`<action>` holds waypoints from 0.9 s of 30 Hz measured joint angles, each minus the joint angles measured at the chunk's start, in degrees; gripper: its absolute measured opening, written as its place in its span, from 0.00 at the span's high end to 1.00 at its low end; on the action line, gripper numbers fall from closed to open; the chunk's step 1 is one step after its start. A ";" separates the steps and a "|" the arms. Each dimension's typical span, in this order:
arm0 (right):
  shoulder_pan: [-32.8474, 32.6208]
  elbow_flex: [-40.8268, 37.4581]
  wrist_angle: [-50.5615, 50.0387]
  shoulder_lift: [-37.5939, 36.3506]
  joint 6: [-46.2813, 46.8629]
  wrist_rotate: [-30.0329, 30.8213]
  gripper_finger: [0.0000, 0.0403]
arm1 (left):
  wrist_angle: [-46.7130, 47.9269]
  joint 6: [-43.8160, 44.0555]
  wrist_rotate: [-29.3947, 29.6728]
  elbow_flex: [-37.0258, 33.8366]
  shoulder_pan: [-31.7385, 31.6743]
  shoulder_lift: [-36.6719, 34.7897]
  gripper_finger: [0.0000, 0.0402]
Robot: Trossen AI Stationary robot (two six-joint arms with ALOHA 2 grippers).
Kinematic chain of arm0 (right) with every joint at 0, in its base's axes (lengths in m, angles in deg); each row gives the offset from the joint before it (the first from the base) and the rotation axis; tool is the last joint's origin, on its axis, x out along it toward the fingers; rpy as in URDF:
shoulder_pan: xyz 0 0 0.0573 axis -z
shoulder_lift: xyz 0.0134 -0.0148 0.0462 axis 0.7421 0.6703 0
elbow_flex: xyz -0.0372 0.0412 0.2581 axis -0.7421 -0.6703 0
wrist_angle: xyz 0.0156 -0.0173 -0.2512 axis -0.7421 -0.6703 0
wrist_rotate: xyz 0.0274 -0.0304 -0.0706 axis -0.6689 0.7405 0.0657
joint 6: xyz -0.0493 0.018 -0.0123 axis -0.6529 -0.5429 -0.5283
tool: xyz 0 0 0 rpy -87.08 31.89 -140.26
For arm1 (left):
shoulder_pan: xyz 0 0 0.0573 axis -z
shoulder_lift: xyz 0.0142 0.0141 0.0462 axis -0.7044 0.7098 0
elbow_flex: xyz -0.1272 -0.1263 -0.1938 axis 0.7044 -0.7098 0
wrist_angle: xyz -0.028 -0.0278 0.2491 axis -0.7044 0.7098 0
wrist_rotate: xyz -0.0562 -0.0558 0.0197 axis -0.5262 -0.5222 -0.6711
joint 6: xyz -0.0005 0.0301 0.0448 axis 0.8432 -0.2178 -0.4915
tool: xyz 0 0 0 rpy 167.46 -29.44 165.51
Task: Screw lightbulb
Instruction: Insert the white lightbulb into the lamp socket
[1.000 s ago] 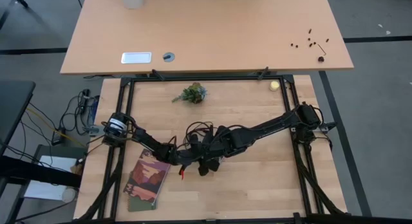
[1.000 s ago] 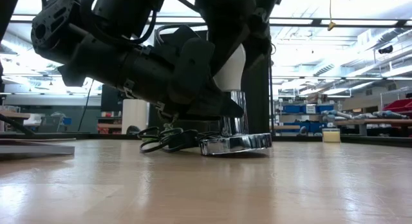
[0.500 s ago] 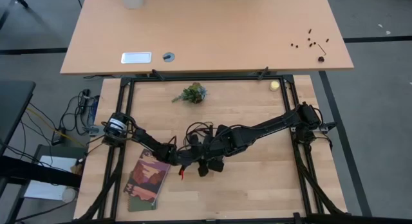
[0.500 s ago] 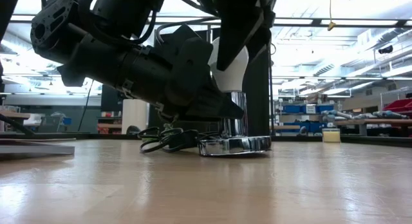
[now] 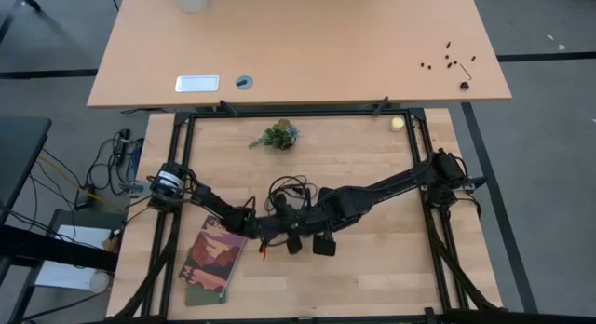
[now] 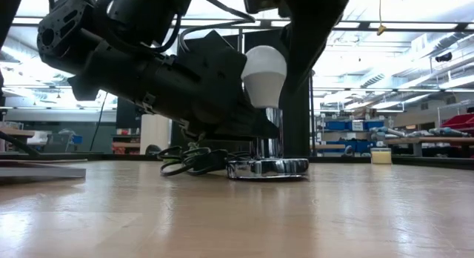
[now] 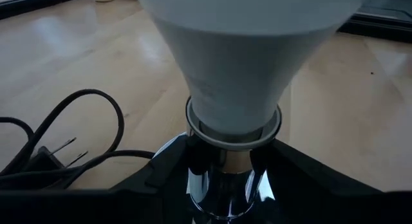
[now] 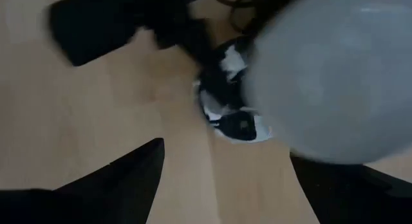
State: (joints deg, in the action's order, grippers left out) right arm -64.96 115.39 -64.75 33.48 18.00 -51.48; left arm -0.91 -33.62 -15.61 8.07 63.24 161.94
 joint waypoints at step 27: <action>-20.45 -11.41 8.43 -1.76 22.50 28.84 0.15 | 1.36 -0.15 -0.39 0.04 0.64 0.00 0.53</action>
State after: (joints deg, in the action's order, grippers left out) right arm -85.41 103.99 -56.32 31.72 40.51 -22.64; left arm 0.45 -33.77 -16.00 8.11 63.88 161.94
